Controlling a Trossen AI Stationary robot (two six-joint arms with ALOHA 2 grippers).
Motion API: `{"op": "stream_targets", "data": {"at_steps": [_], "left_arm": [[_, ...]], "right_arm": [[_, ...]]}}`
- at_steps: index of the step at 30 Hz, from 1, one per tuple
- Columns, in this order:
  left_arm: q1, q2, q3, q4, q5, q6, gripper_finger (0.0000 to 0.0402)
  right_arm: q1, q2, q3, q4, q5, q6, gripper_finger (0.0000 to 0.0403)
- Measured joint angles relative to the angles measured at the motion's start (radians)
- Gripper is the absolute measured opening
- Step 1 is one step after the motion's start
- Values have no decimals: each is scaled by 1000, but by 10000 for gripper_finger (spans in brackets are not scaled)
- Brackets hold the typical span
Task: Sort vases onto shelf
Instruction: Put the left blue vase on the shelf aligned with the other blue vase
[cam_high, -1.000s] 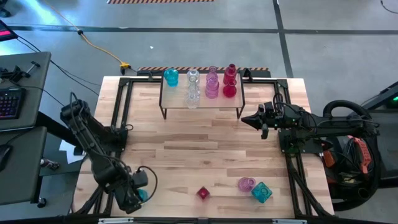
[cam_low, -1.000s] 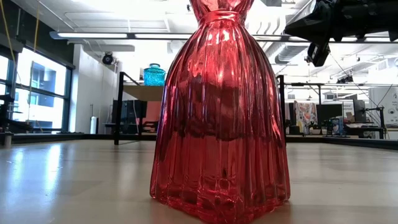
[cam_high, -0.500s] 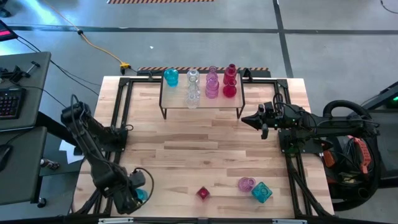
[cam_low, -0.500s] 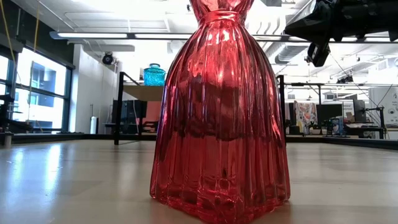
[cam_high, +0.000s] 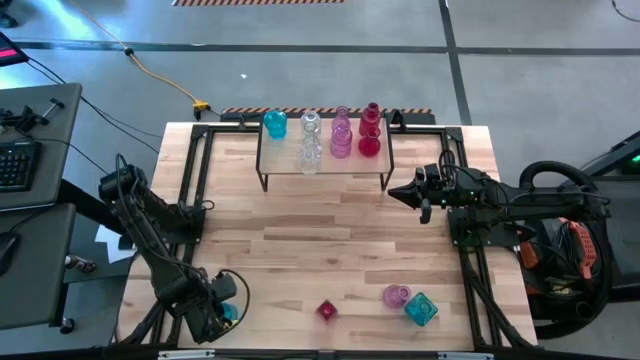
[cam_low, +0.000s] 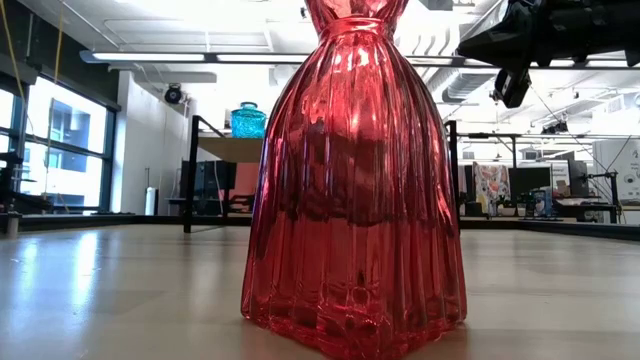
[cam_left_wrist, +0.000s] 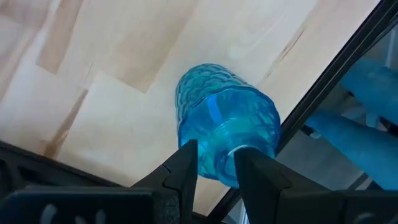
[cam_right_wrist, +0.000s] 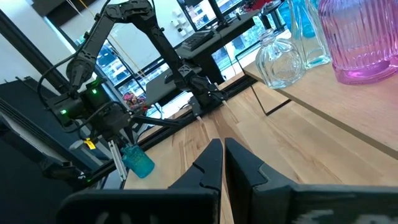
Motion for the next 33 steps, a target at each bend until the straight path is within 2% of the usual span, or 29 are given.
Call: {"op": "stream_targets", "data": {"at_steps": [7,15,20,26,33], "left_arm": [[15,-4,-11,25,-4,-1,87],[47,-5,-11,27,-2,3,16],[86,-15,-12,8,-1,46,16],[189,-78,-13,-14,-4,135,15],[391,-207,-12,-22,8,298,14]], "right_arm": [[0,0,0,0,0,0,1],[0,0,0,0,0,0,1],[0,0,0,0,0,0,1],[0,0,0,-1,0,0,1],[0,0,0,0,0,0,1]]}}
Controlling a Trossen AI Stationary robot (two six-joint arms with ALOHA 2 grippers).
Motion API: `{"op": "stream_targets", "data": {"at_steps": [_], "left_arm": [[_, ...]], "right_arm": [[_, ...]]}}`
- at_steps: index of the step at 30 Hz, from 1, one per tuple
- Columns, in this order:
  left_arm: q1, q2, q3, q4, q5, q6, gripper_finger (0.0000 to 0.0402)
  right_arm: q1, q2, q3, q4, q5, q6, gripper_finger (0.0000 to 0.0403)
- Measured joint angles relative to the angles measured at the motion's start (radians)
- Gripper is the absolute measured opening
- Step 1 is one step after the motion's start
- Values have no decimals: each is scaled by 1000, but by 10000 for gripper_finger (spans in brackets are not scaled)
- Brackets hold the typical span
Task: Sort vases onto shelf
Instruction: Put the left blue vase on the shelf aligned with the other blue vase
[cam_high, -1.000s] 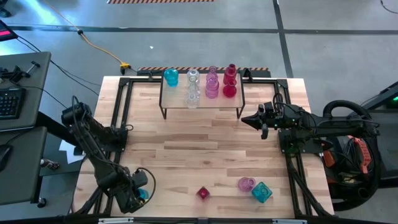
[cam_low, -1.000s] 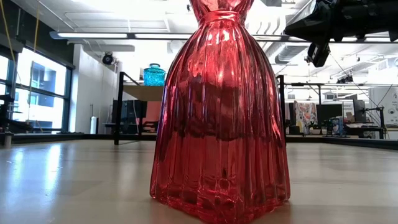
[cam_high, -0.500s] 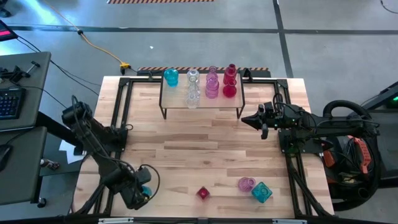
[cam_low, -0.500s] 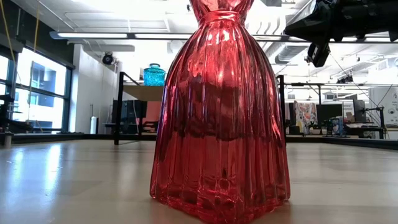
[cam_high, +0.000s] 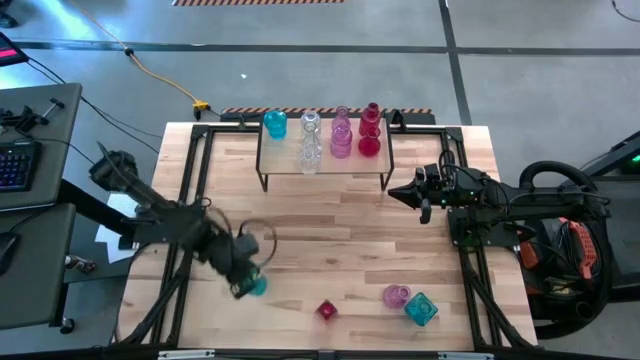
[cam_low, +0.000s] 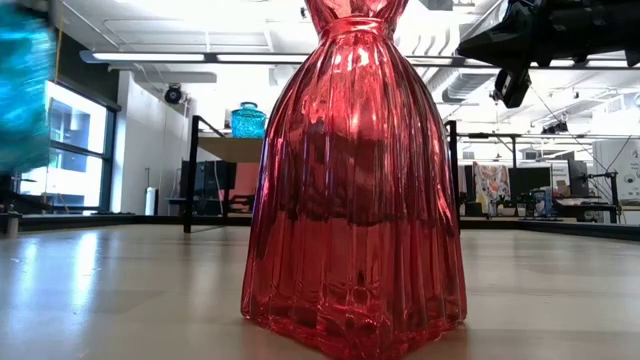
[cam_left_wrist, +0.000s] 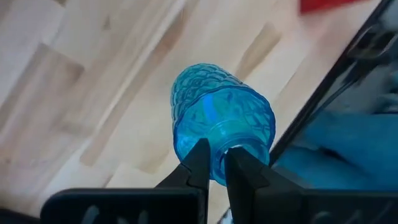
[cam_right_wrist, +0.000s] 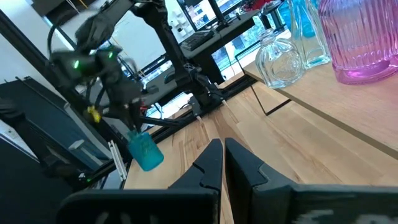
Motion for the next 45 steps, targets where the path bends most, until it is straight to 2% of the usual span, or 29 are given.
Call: {"op": "stream_targets", "data": {"at_steps": [5,9,14,20,29,36,45], "left_arm": [[177,-99,0,-11,62,107,16],[301,-167,10,-18,56,187,17],[437,-201,83,-75,35,338,17],[610,-202,200,-235,31,615,18],[865,-193,313,-340,-37,1059,19],[980,-189,362,-271,-143,1354,26],[1053,-162,363,-208,-142,1556,27]], "right_arm": [[0,0,0,0,0,0,1],[0,0,0,0,0,0,1],[0,0,0,0,0,0,1],[0,0,0,0,0,0,1],[0,0,0,-1,0,0,1],[0,0,0,-1,0,0,1],[0,0,0,-1,0,0,1]]}}
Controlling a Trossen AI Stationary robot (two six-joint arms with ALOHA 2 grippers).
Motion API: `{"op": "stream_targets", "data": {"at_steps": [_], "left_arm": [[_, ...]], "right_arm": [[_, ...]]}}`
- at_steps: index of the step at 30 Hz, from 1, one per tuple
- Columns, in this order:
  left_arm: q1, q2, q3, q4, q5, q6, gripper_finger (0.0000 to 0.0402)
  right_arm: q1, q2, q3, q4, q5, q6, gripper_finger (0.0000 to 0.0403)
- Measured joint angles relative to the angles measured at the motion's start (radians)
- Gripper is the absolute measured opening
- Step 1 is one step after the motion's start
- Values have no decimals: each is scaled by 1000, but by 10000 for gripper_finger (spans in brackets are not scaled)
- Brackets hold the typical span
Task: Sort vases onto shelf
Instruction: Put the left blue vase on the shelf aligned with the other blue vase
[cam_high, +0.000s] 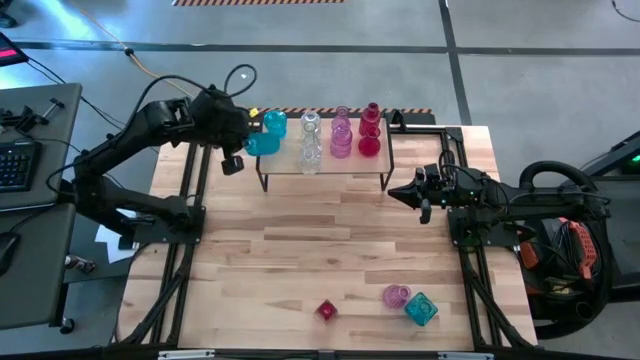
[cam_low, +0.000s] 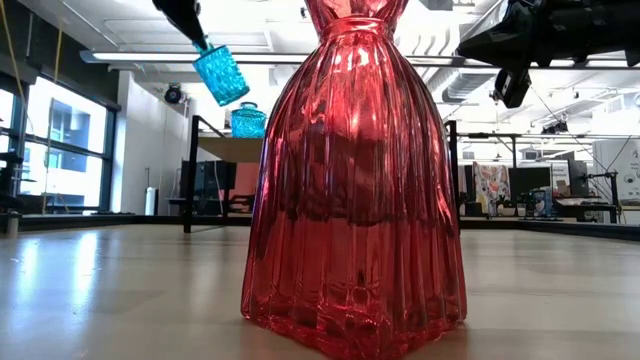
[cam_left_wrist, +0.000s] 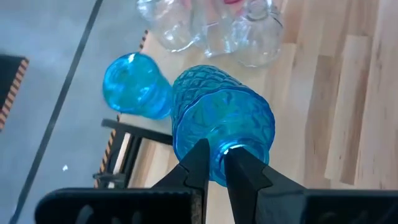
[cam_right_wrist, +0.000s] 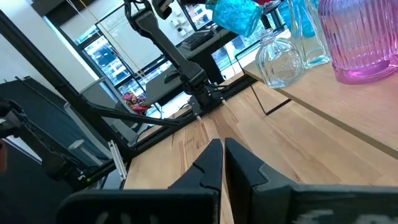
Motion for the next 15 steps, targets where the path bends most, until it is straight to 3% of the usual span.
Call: {"op": "stream_targets", "data": {"at_steps": [5,15], "left_arm": [[-1,60,40,-8,38,52,27],[-1,255,224,-178,35,108,28]], "right_arm": [[0,0,0,0,0,0,1],[0,0,0,0,0,0,1]]}}
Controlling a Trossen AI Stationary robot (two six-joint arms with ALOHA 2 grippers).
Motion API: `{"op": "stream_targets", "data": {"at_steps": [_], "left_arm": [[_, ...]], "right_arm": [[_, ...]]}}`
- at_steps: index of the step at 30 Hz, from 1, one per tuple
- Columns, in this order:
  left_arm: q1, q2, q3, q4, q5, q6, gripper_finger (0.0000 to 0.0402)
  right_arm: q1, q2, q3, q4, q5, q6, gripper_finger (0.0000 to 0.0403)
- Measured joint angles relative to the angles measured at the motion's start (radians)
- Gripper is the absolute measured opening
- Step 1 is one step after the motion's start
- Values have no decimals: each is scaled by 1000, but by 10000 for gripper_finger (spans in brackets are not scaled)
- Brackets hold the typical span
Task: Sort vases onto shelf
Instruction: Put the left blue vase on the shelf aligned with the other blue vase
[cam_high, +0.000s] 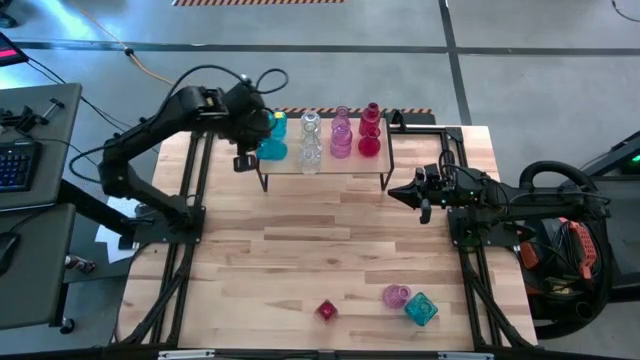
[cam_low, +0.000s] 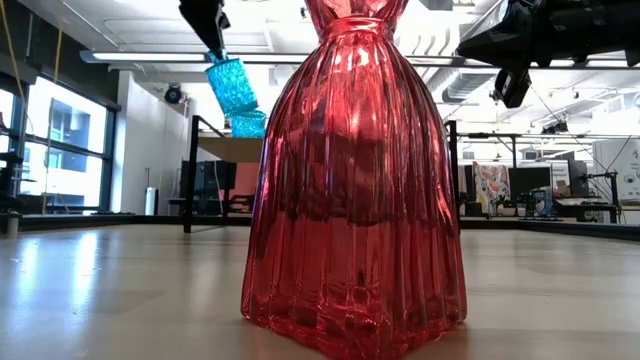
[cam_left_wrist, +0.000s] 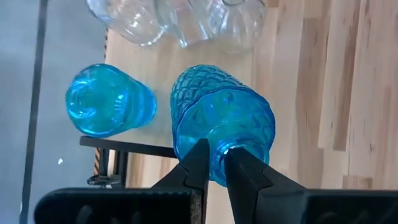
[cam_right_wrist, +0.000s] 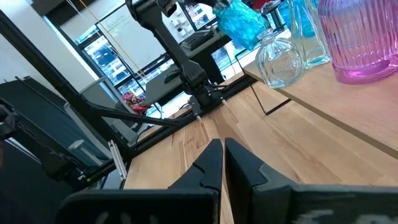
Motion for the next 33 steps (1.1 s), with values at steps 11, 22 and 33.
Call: {"op": "stream_targets", "data": {"at_steps": [11,22,33], "left_arm": [[12,124,98,-88,-25,91,28],[45,151,99,-97,-27,151,28],[58,165,99,-102,-28,193,28]], "right_arm": [[0,0,0,0,0,0,1],[0,0,0,0,0,0,1],[0,0,0,0,0,0,1]]}}
